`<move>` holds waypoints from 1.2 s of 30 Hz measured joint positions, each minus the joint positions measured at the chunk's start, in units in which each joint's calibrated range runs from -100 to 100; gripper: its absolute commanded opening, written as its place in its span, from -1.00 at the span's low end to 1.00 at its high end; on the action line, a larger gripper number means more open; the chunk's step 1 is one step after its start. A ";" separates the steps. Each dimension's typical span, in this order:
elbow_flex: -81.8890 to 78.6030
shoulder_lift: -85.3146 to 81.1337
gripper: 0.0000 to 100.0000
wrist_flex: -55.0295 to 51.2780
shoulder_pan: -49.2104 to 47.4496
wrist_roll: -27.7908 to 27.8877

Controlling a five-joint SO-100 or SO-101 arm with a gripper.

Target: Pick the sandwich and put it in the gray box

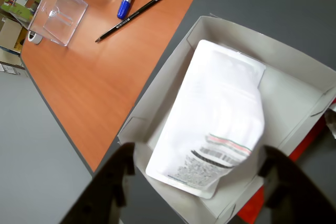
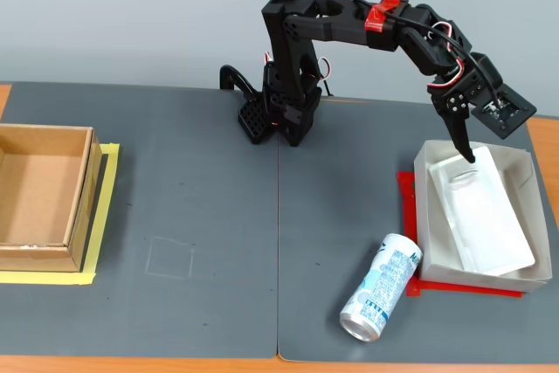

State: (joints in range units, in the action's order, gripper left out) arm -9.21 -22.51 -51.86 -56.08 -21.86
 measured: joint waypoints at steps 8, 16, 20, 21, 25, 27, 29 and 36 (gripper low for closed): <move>0.00 -0.25 -0.57 -3.47 3.24 0.10; -7.63 -9.77 -0.89 -5.98 10.98 3.52; -14.55 -16.82 -0.96 -5.98 16.14 5.18; -16.26 -18.69 -0.96 -5.98 17.61 5.32; -23.44 -26.34 -0.96 -5.98 23.88 5.42; -26.85 -29.91 -0.96 -5.98 26.82 5.76; -30.26 -33.22 -0.96 -5.98 29.03 7.28; -41.04 -42.23 -0.96 -5.90 36.04 15.58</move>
State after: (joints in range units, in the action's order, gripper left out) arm -50.25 -64.74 -57.76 -20.04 -6.28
